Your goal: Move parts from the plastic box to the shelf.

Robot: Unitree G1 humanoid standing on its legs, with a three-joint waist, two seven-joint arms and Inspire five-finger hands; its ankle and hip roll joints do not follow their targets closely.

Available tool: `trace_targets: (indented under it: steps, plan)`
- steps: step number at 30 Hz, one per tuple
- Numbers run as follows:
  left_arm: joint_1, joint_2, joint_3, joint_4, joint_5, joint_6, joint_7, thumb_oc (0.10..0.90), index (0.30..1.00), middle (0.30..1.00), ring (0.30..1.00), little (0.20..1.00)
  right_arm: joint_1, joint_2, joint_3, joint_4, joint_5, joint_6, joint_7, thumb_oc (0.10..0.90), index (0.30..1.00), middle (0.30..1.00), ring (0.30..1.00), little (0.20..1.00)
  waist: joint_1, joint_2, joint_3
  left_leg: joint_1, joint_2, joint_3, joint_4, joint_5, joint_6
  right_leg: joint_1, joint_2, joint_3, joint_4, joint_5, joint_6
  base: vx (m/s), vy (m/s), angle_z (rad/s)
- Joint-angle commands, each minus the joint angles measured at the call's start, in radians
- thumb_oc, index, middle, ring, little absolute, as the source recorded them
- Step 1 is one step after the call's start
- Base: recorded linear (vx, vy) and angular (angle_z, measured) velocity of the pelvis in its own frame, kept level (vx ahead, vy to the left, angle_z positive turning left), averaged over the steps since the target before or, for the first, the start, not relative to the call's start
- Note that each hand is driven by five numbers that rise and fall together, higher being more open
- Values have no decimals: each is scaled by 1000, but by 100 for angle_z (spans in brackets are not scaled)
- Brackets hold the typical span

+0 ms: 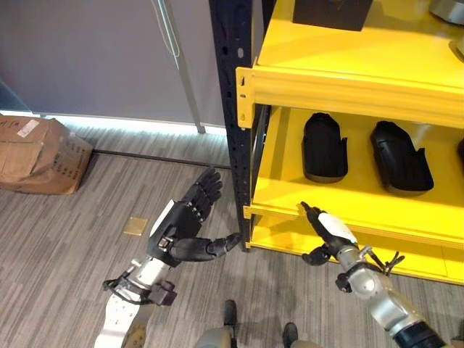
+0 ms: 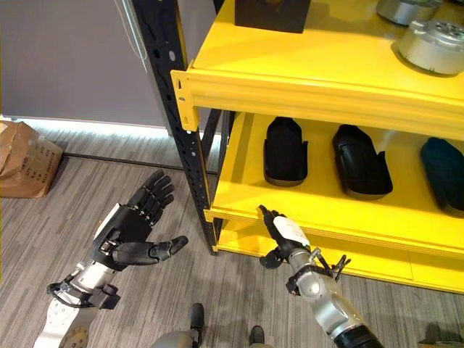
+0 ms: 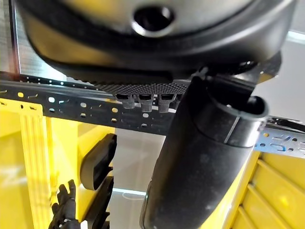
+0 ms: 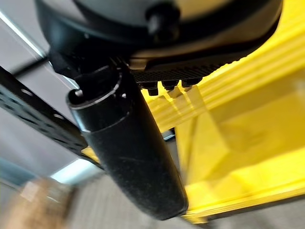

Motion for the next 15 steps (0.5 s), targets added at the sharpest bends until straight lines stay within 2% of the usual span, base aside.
trace_targets:
  steps: [1, 3, 7, 11, 12, 15]
  plan:
    - [-16, -10, 59, -116, -58, -68, -18, 900, 1000, 1000, 1000, 1000, -23, 27, -47, -152, 131, -239, -105, 900, 1000, 1000, 1000, 1000, -23, -25, -61, 95, 45, 61, 57, -140, -15, -97, -5, 27, 46, 53, 3, -76, 102, -16]
    - [4, -15, 55, -104, -115, -39, -60, 900, 1000, 1000, 1000, 1000, 27, 50, -102, -177, 156, -310, -140, 900, 1000, 1000, 1000, 1000, -40, -26, -72, 102, 44, 70, 52, -144, -14, -93, -2, 39, 40, 53, 4, -66, 71, -11]
    - [44, -22, 42, -100, -236, 12, -177, 900, 1000, 1000, 1000, 1000, 101, 75, -195, -216, 230, -354, -195, 900, 1000, 1000, 1000, 1000, -65, -24, -88, 119, 40, 87, 40, -147, -10, -87, 2, 62, 23, 63, 8, -73, 83, -18]
    - [48, -24, 13, -92, -316, 56, -250, 900, 1000, 1000, 1000, 1000, 111, 86, -226, -197, 265, -355, -232, 900, 1000, 1000, 1000, 1000, -79, -23, -96, 128, 38, 98, 32, -148, -7, -85, 4, 76, 13, 70, 12, -79, 84, -18]
    - [45, -29, -19, -83, -364, 99, -287, 900, 1000, 1000, 1000, 1000, 120, 97, -247, -185, 349, -340, -237, 900, 1000, 1000, 1000, 1000, -92, -21, -102, 137, 35, 107, 23, -149, -5, -85, 5, 90, 8, 76, 16, -122, 158, -18]
    - [24, -23, -70, -68, -382, 75, -330, 900, 1000, 1000, 1000, 1000, 133, 112, -272, -163, 393, -330, -236, 900, 1000, 1000, 1000, 1000, -122, -18, -114, 150, 25, 133, 5, -150, 3, -99, 9, 125, 0, 91, 24, -125, 179, -32]
